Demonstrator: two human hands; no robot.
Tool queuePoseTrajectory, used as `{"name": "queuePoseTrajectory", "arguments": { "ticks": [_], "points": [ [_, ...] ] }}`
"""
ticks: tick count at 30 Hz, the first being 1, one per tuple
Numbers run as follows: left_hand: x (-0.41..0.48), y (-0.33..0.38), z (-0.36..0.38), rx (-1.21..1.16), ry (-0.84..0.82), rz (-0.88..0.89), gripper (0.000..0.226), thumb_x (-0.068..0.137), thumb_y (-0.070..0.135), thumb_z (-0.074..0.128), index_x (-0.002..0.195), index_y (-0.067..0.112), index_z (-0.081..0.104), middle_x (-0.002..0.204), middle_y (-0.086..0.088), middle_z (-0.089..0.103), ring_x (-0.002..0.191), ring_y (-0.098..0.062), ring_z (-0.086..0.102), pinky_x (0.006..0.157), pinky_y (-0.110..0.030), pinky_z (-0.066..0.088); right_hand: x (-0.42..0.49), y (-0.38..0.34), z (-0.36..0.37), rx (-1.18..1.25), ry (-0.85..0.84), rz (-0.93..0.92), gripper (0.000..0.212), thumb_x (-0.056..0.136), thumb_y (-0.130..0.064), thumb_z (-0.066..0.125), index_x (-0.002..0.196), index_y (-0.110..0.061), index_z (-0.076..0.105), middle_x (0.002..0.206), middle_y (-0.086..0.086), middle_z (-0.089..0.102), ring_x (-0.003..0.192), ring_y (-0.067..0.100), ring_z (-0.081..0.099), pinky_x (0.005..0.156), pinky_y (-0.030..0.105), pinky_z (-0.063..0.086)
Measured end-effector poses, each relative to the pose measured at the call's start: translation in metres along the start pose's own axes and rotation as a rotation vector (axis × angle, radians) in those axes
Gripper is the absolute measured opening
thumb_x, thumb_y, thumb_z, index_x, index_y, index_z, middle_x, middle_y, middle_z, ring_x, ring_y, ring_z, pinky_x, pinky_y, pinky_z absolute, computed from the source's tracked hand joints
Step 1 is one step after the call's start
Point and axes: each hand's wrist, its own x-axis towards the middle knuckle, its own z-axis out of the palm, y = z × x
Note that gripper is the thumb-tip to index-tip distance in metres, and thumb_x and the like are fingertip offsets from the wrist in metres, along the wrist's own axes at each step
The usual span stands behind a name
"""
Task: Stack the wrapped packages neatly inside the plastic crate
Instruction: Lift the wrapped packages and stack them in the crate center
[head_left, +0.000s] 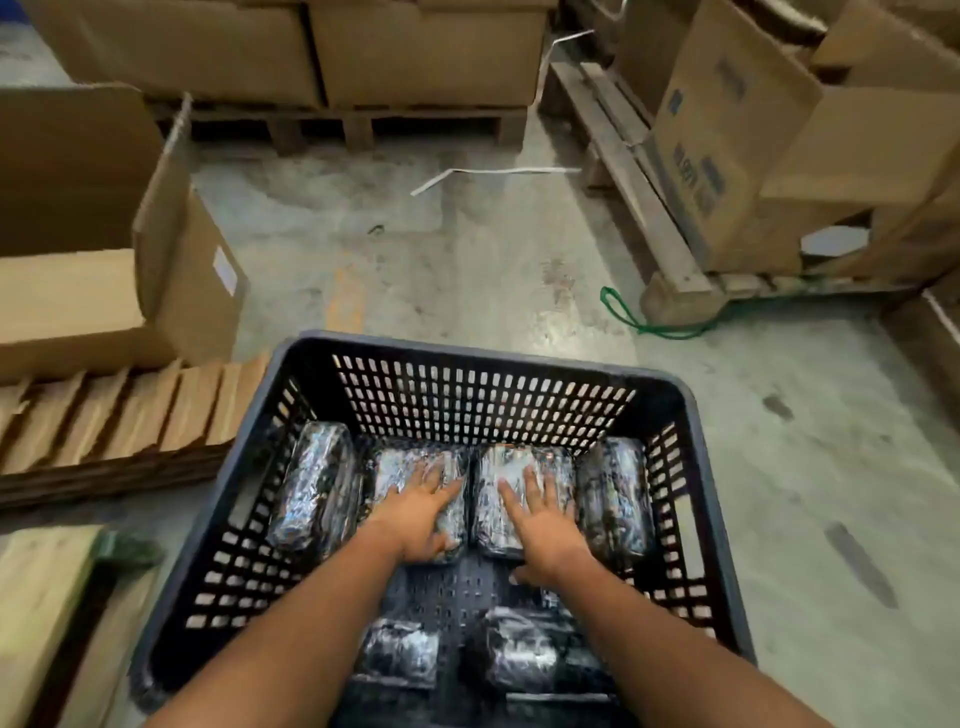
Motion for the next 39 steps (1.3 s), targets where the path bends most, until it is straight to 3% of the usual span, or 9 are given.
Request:
{"name": "queuePoseTrajectory", "arguments": {
  "ticks": [6, 11, 14, 16, 19, 22, 29, 35, 39],
  "points": [
    [0.008, -0.001, 0.015, -0.019, -0.034, 0.002, 0.093, 0.098, 0.029, 0.058, 0.154, 0.035, -0.017, 0.153, -0.003, -0.033, 0.144, -0.032, -0.031, 0.118, -0.058, -0.009, 0.009, 0.000, 0.012, -0.089, 0.094, 0.022, 0.124, 0.058, 0.026, 0.021, 0.160, -0.033, -0.020, 0.167, 0.013, -0.027, 0.152, 0.046, -0.019, 0.114, 0.056, 0.044],
    [0.005, -0.001, 0.016, -0.093, 0.033, 0.007, 0.097, 0.094, 0.020, 0.063, 0.151, 0.041, -0.012, 0.157, 0.001, -0.028, 0.143, -0.027, -0.028, 0.116, -0.054, -0.011, 0.006, 0.004, -0.001, -0.100, 0.108, -0.016, 0.119, 0.078, 0.025, 0.052, 0.162, -0.032, -0.012, 0.170, 0.014, -0.014, 0.154, 0.046, -0.009, 0.122, 0.063, 0.021],
    [-0.001, -0.003, 0.007, -0.193, 0.098, 0.027, 0.092, 0.090, 0.020, 0.069, 0.154, 0.044, 0.008, 0.162, 0.008, -0.013, 0.151, -0.025, -0.011, 0.121, -0.054, 0.004, -0.002, 0.007, -0.026, 0.052, 0.075, -0.069, 0.113, 0.077, 0.003, 0.079, 0.164, -0.030, 0.013, 0.171, 0.010, 0.013, 0.153, 0.043, 0.025, 0.120, 0.039, 0.035],
    [-0.005, -0.004, -0.001, -0.261, 0.142, 0.068, 0.089, 0.088, 0.022, 0.071, 0.153, 0.047, 0.016, 0.164, 0.012, 0.001, 0.153, -0.024, 0.006, 0.122, -0.052, 0.018, -0.009, 0.014, -0.047, 0.184, 0.092, -0.103, 0.098, 0.074, -0.004, 0.084, 0.157, -0.027, 0.039, 0.153, 0.005, 0.051, 0.121, 0.018, 0.063, 0.089, 0.008, 0.048],
    [-0.008, 0.002, -0.016, -0.466, 0.263, 0.169, 0.094, 0.084, 0.027, 0.077, 0.151, 0.057, 0.017, 0.162, 0.018, 0.019, 0.147, -0.014, 0.030, 0.121, -0.047, 0.025, -0.020, 0.027, -0.081, 0.268, 0.180, -0.158, 0.078, 0.069, -0.015, 0.087, 0.141, -0.030, 0.062, 0.096, -0.015, 0.069, 0.074, -0.010, 0.058, 0.059, 0.001, 0.038],
    [-0.008, 0.016, -0.032, -0.571, 0.389, 0.281, 0.089, 0.083, 0.030, 0.078, 0.148, 0.061, 0.025, 0.159, 0.018, 0.033, 0.144, -0.009, 0.035, 0.119, -0.046, 0.030, -0.035, 0.042, -0.107, 0.443, 0.145, -0.204, 0.066, 0.065, -0.015, 0.085, 0.128, -0.032, 0.073, 0.073, -0.023, 0.070, 0.067, -0.008, 0.062, 0.065, 0.009, 0.044],
    [-0.020, 0.039, -0.059, -0.797, 0.378, 0.417, 0.050, 0.091, 0.029, 0.069, 0.116, 0.064, 0.044, 0.130, 0.019, 0.058, 0.119, -0.008, 0.059, 0.098, -0.041, 0.055, -0.065, 0.066, -0.139, 0.817, 0.146, -0.271, 0.059, 0.064, -0.019, 0.094, 0.114, -0.043, 0.077, 0.101, 0.011, 0.081, 0.095, 0.018, 0.077, 0.088, 0.034, 0.060],
    [-0.029, 0.026, -0.075, -0.994, 0.412, 0.308, 0.036, 0.096, 0.030, 0.063, 0.121, 0.050, 0.048, 0.132, 0.010, 0.057, 0.109, -0.007, 0.062, 0.091, -0.040, 0.057, -0.078, 0.064, -0.146, 0.955, 0.367, -0.314, 0.086, 0.046, -0.050, 0.102, 0.126, -0.051, 0.069, 0.126, -0.011, 0.074, 0.116, 0.004, 0.069, 0.091, 0.028, 0.058],
    [-0.030, 0.022, -0.074, -1.094, 0.471, 0.295, 0.055, 0.099, 0.021, 0.061, 0.137, 0.056, 0.043, 0.143, -0.008, 0.053, 0.105, -0.005, 0.064, 0.085, -0.034, 0.057, -0.067, 0.050, -0.132, 0.917, 0.436, -0.357, 0.064, 0.072, -0.028, 0.095, 0.129, -0.045, 0.070, 0.128, -0.015, 0.072, 0.124, -0.001, 0.061, 0.106, 0.034, 0.050]
  ]
}}
